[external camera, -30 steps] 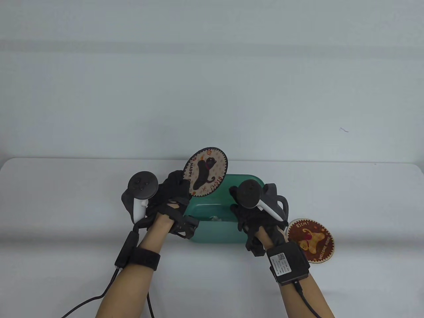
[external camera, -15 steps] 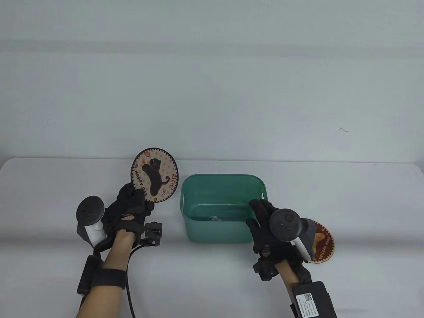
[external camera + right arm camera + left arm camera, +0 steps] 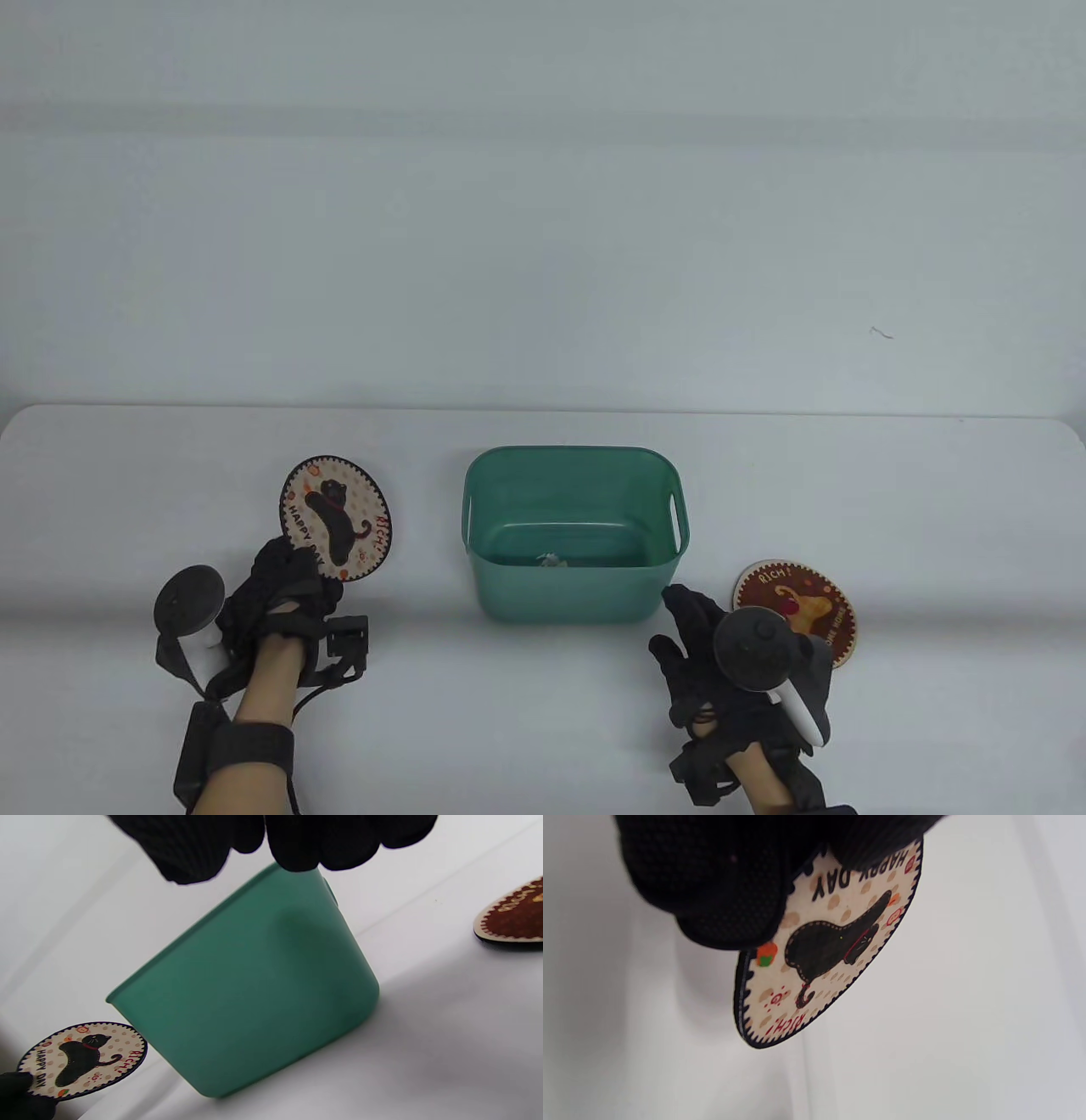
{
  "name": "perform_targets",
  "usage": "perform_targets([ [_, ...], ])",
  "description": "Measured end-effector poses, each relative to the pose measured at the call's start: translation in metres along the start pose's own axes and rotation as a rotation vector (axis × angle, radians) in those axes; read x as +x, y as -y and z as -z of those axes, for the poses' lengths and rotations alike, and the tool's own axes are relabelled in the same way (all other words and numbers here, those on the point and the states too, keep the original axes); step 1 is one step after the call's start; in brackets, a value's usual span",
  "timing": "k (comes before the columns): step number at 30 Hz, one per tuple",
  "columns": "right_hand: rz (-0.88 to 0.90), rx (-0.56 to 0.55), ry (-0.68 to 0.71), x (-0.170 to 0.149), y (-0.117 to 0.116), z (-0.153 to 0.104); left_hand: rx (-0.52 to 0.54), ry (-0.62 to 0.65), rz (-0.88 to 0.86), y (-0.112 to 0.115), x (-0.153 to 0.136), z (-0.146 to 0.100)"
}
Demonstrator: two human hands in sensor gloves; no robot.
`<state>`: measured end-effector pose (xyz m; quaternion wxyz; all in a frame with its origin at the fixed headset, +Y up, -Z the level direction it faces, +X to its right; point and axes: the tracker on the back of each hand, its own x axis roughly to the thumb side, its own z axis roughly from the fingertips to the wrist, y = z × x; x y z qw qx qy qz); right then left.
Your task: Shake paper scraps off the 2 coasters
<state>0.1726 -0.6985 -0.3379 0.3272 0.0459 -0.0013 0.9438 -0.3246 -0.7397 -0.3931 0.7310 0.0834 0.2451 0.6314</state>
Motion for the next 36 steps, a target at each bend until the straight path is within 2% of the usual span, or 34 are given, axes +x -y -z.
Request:
perform_targets([
  [4, -0.02, 0.045, -0.023, -0.006, -0.009, 0.0, 0.007, -0.057, -0.019, 0.002, -0.015, 0.005],
  [11, -0.027, 0.066, -0.031, -0.006, -0.011, 0.0, 0.01, -0.104, 0.089, 0.009, -0.029, 0.014],
  [16, -0.032, 0.072, -0.037, -0.008, -0.012, 0.002, -0.03, -0.163, 0.18, 0.014, -0.035, 0.02],
  [23, -0.042, 0.089, -0.049, -0.012, -0.014, 0.006, -0.04, -0.161, 0.398, 0.017, -0.034, 0.018],
  [29, -0.035, 0.087, -0.051, -0.013, -0.014, 0.006, -0.015, -0.111, 0.543, 0.015, -0.025, 0.002],
  [32, -0.033, 0.086, -0.046, -0.013, -0.014, 0.006, 0.004, -0.035, 0.588, 0.014, -0.017, -0.01],
  [36, -0.023, 0.088, -0.045, -0.013, -0.015, 0.006, -0.026, 0.115, 0.591, 0.02, 0.0, -0.032],
])
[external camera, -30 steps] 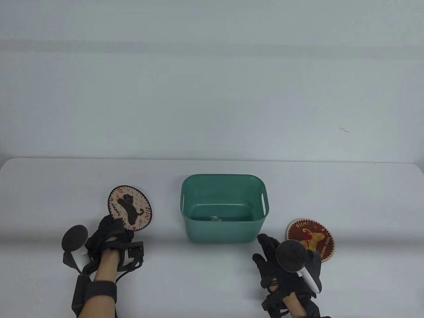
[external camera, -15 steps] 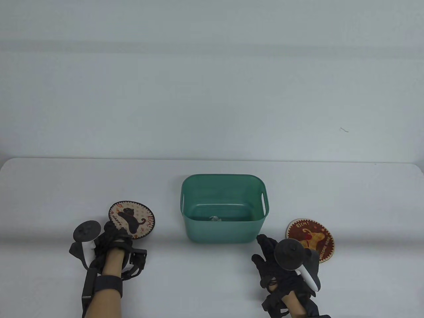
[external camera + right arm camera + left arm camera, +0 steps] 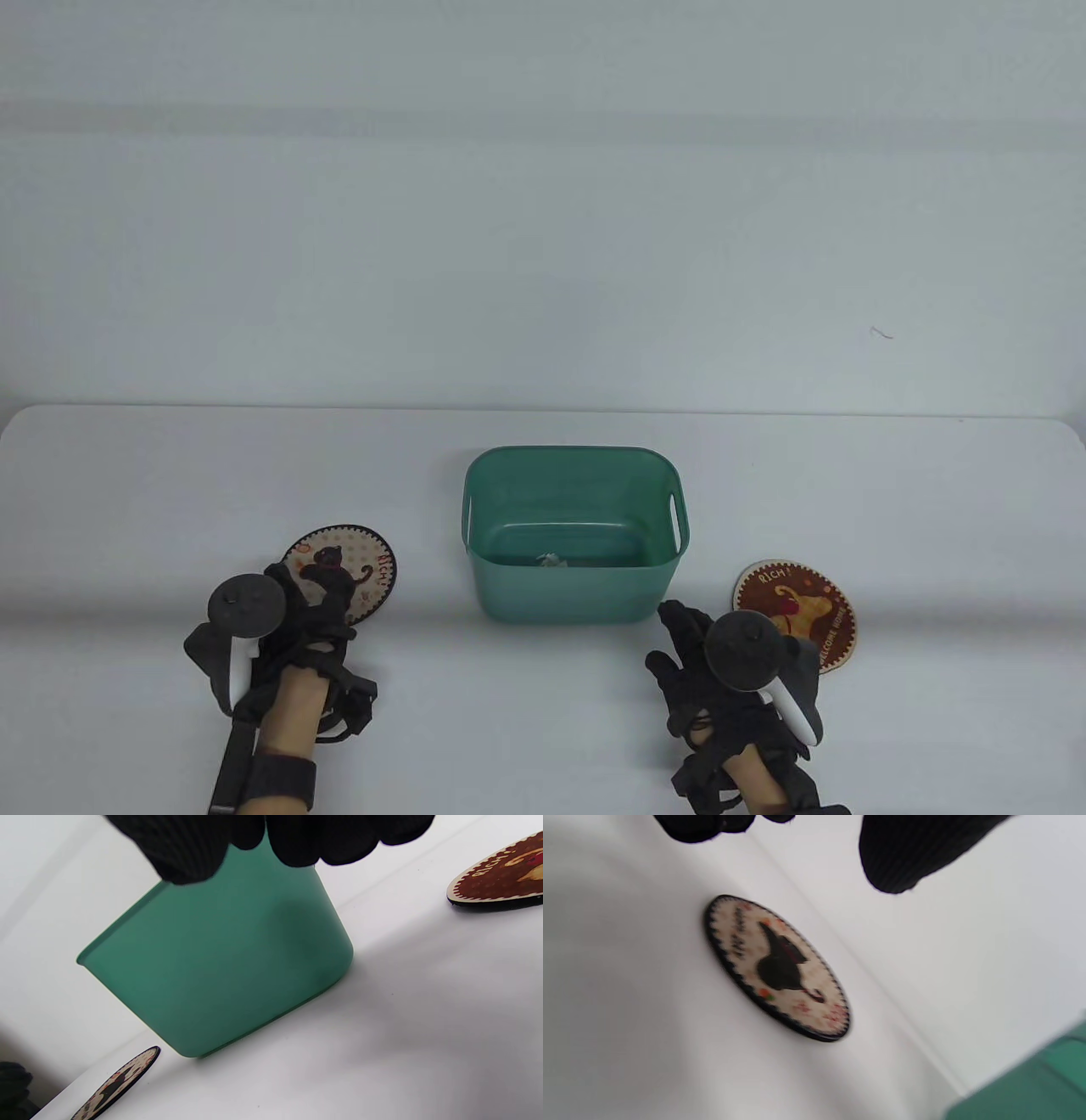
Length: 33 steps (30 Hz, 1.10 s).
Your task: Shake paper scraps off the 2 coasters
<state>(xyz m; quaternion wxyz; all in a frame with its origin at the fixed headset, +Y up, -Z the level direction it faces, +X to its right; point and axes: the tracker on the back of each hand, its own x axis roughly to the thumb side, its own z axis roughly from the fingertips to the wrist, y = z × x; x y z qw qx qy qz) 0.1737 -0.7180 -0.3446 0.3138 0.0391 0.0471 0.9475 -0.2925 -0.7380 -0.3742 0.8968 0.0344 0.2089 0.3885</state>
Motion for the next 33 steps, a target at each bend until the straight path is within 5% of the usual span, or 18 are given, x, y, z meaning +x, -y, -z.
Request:
perform_targets([
  [8, 0.026, 0.015, -0.004, -0.001, -0.003, -0.001, -0.145, 0.297, 0.057, 0.024, 0.046, -0.049],
  [16, 0.027, 0.032, -0.006, -0.003, -0.008, 0.0, -0.358, 0.538, 0.142, 0.065, 0.059, -0.073],
  [23, 0.006, 0.048, -0.011, -0.005, -0.011, 0.003, -0.464, 0.557, 0.258, 0.092, 0.065, -0.079],
  [33, -0.011, 0.06, -0.016, -0.003, -0.012, 0.003, -0.485, 0.532, 0.256, 0.094, 0.063, -0.076],
])
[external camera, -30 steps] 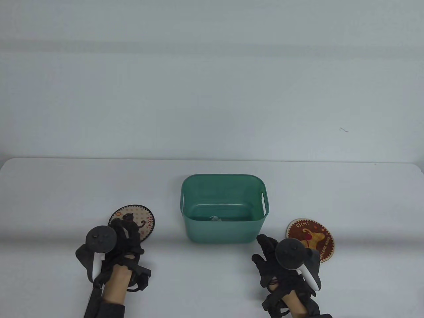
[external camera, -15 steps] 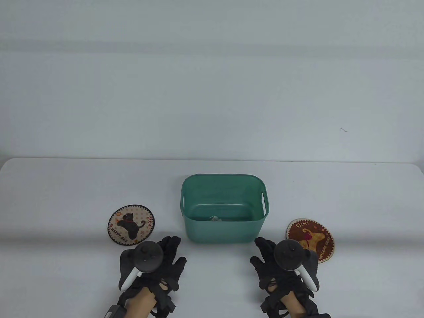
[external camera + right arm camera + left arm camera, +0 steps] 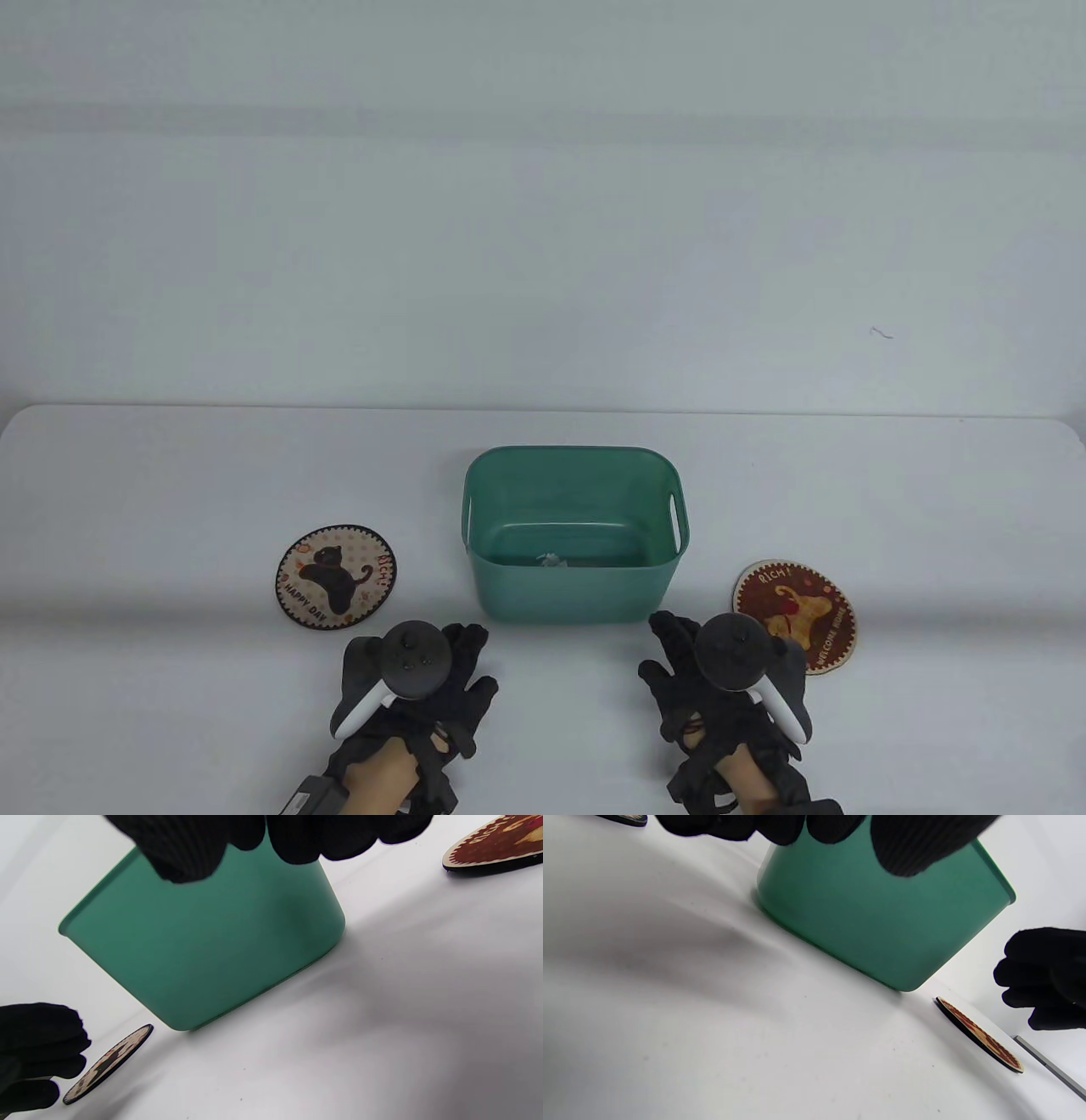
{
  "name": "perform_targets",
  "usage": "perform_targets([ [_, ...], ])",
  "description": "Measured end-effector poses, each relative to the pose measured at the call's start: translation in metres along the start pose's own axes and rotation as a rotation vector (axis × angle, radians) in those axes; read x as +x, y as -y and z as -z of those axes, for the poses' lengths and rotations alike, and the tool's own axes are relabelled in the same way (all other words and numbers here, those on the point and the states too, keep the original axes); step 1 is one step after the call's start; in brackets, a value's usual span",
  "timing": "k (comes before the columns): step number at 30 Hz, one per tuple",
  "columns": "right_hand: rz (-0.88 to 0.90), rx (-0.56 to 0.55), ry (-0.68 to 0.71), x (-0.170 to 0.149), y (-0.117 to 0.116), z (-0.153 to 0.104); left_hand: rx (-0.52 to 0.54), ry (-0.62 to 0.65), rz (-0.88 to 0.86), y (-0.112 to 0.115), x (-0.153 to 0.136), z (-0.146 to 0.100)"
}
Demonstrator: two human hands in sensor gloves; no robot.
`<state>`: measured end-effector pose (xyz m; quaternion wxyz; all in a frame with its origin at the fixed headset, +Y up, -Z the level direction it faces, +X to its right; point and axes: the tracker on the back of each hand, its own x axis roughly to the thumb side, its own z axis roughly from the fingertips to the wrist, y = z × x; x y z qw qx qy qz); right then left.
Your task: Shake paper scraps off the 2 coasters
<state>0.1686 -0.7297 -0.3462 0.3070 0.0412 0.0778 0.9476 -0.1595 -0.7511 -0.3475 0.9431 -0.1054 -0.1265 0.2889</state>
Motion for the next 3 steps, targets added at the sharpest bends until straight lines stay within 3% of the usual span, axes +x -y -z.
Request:
perform_targets([
  [3, 0.002, 0.001, 0.0, 0.0, -0.0004, 0.0003, 0.003, -0.005, -0.007, -0.0014, -0.0018, -0.0007],
])
